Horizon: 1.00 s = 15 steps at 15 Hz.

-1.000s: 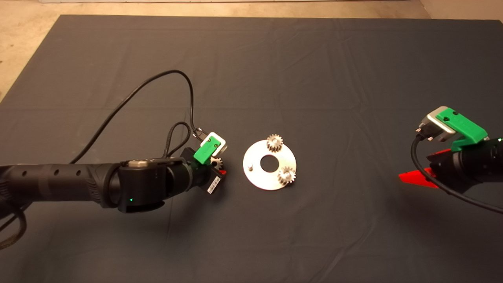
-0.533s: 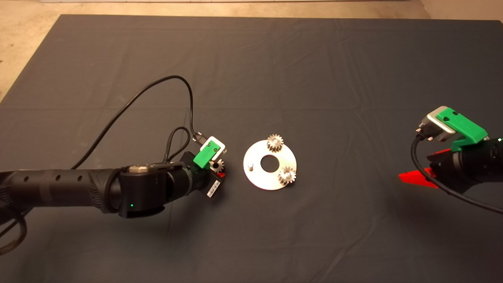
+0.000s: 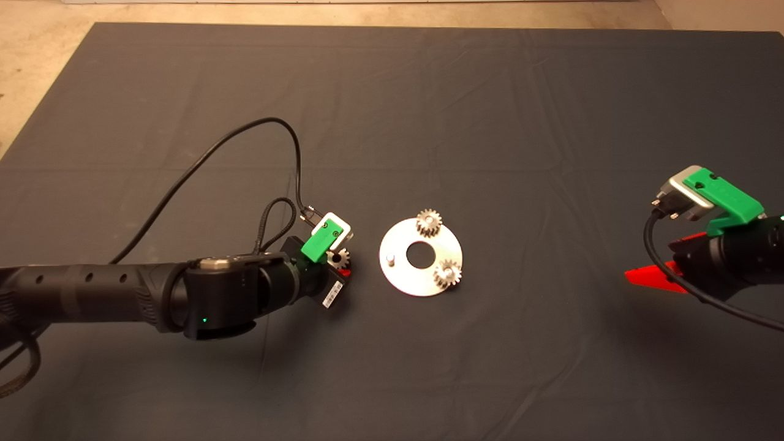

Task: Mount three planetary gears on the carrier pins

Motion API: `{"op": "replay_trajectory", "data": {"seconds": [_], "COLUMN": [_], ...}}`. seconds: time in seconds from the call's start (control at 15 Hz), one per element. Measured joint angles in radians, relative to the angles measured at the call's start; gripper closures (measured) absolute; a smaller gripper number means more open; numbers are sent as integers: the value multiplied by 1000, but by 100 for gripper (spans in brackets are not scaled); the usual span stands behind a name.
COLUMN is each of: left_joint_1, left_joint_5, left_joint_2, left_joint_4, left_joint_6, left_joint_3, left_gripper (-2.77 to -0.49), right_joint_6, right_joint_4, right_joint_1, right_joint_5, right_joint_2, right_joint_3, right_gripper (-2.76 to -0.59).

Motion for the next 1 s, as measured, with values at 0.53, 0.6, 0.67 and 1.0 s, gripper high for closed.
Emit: {"op": "replay_trajectory", "data": {"seconds": [0.53,0.6,0.67,1.0], "left_joint_1": [4,5,5,4], "left_joint_5": [3,3,3,11], "left_joint_2": [-3,-3,-3,-9], "left_joint_4": [-1,-1,-1,-1], "left_joint_6": [0,0,0,0], "left_joint_3": [16,24,27,85], "left_gripper": [-81,-79,-78,-70], "right_joint_6": [-5,-5,-5,-7], "right_joint_4": [0,0,0,0], "right_joint_1": [0,0,0,0], "right_joint_5": [1,1,3,2], "right_joint_2": [0,0,0,-2], "right_joint_3": [0,0,0,0], "right_gripper": [-205,-205,-205,-205]}}
